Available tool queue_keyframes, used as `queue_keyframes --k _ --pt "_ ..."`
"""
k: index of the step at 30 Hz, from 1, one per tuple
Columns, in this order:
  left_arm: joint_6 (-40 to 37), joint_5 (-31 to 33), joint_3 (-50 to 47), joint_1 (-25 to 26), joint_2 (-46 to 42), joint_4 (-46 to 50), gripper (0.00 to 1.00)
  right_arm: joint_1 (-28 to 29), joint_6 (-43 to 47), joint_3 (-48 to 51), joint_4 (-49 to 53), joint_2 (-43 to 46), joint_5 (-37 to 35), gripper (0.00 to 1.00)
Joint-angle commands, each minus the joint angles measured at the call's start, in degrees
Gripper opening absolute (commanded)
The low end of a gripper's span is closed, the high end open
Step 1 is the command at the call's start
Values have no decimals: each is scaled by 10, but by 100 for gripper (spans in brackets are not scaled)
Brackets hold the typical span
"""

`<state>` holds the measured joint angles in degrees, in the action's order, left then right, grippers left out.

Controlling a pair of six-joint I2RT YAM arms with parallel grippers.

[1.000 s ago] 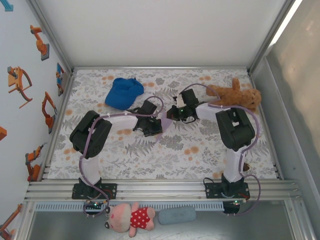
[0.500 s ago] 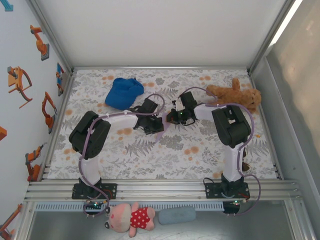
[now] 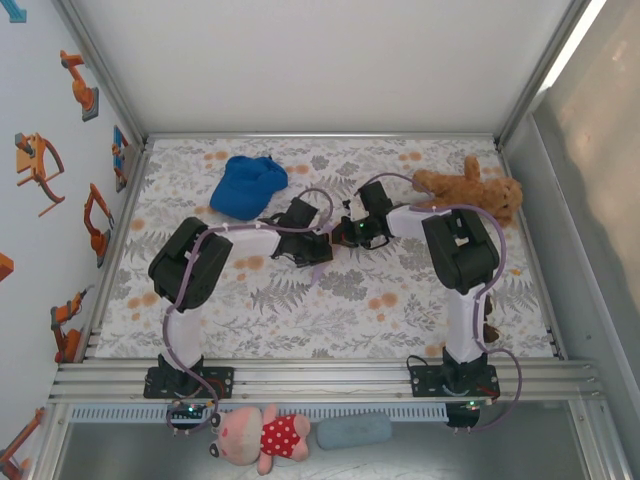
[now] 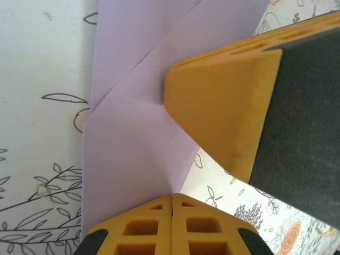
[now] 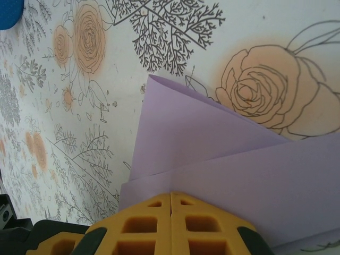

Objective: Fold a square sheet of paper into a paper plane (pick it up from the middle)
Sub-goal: Fold the wing for the fifth time at the center of the table.

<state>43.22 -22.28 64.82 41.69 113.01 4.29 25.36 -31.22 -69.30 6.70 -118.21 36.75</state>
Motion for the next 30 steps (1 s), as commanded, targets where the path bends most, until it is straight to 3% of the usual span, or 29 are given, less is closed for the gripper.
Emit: queue_keyframes --k 1,15,25,30 --pt "13 -6 -58 1 -18 27 4 -3 22 -2 59 -51 -70 0" --pt "63 23 -228 35 -135 13 6 -5 32 -26 89 -49 -71 0" --pt "39 80 -219 53 -219 83 6 -3 46 -67 131 5 -49 0" --pt "17 114 -179 37 -261 116 13 5 38 -90 164 67 -58 5"
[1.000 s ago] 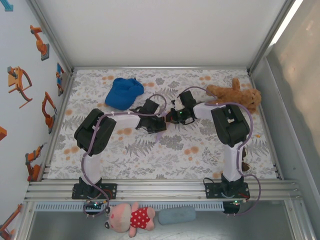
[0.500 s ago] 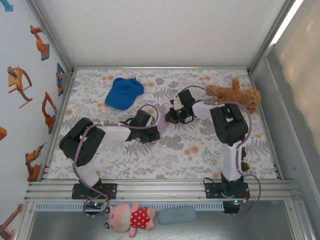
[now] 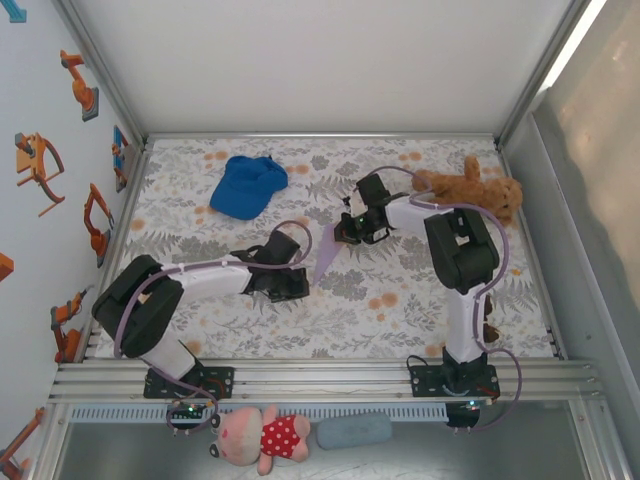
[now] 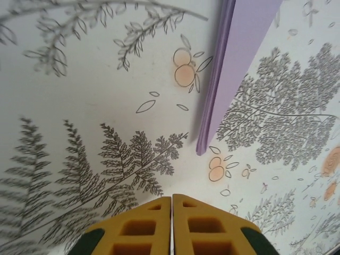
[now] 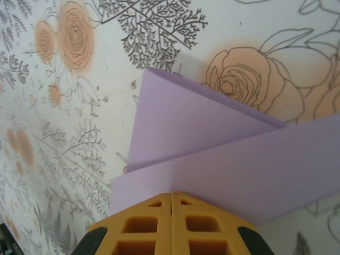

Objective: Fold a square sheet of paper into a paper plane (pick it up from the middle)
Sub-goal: Fold the wing for the fifth time at the center of the table.

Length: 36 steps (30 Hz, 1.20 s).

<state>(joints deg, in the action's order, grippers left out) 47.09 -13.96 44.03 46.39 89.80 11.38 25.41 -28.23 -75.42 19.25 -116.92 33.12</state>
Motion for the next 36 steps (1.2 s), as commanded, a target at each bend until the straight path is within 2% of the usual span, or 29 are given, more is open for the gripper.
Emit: queue_keyframes --k 1,5,9,10,11,14,19,23,36 --pt "-25 33 34 -15 -32 46 14 7 3 -30 43 65 -31 9" --pt "-33 43 44 -44 -48 42 27 18 -18 -39 91 93 -97 23" --pt "-41 51 43 -71 -59 34 46 48 -42 -59 147 101 -192 37" --pt "-43 58 42 -76 -59 36 49 56 -48 -65 157 101 -210 39" --pt "-44 67 41 -81 -62 35 52 65 -56 -72 168 99 -229 45" --pt "-42 81 32 -96 -65 26 58 97 -83 -92 190 86 -283 53" --pt "-39 83 12 -122 -65 10 69 143 -120 -147 235 33 -358 56" --pt "-43 89 -1 -139 -68 9 78 172 -138 -199 268 -20 -389 56" --pt "-46 71 -35 -166 -76 -6 81 188 -167 -272 339 -112 -444 53"
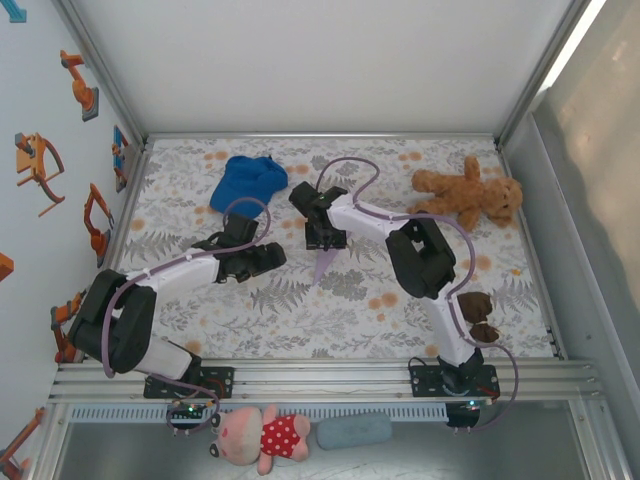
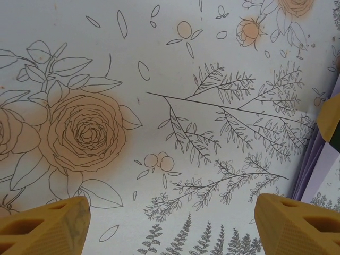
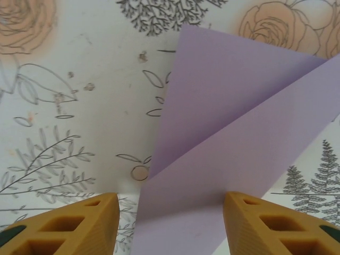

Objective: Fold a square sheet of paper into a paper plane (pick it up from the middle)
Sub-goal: Fold the wing for the fifth time at the center of the table, then turn over the paper plane at the center of the table.

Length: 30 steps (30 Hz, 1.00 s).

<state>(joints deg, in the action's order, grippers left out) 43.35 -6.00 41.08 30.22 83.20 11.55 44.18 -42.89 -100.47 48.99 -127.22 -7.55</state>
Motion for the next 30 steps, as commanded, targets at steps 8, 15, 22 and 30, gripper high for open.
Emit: queue_keyframes --k 8,15,22,30 --pt "-8 -17 -1 -6 0 -11 81 1 -28 -23 50 1 -61 44" --pt "-6 -21 2 -6 7 -13 81 1 -30 -21 51 13 -65 41" --pt "-7 -27 7 -7 16 -15 81 1 -33 -13 51 28 -74 29" --pt "-7 -35 12 -9 22 -18 81 1 -33 -9 51 33 -79 11"
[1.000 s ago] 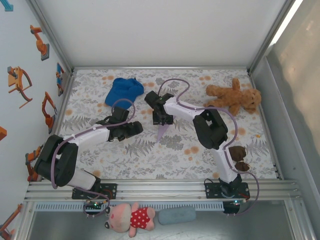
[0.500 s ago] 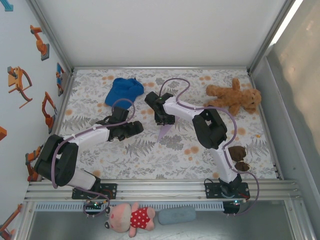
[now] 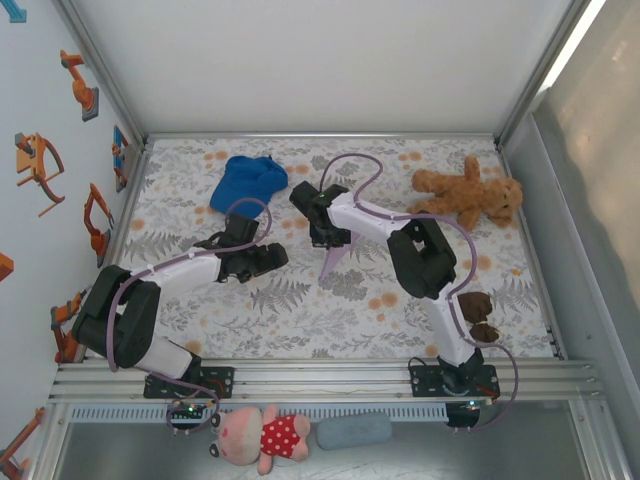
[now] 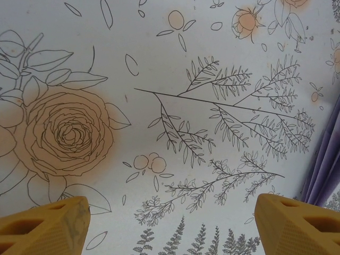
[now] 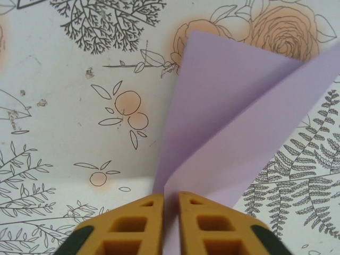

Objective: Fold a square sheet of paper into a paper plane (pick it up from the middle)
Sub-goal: Turn over the paper plane at the center of the table.

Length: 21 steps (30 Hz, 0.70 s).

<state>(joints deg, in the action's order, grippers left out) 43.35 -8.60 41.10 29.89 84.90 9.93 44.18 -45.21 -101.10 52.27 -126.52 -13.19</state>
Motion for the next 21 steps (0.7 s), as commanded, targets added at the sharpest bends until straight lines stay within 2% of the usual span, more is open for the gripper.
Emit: queue_keyframes --k 1,9,15,21 --pt "-7 -10 12 -5 5 -3 81 1 -10 -2 18 27 -23 9" --pt "-3 -23 7 -20 -1 -8 81 1 9 -8 19 44 -33 1" --pt "3 -34 -1 -45 -21 -9 81 0 59 -38 21 84 -44 0" --pt "18 -31 -15 -80 -57 -5 82 1 145 -31 -55 127 35 0"
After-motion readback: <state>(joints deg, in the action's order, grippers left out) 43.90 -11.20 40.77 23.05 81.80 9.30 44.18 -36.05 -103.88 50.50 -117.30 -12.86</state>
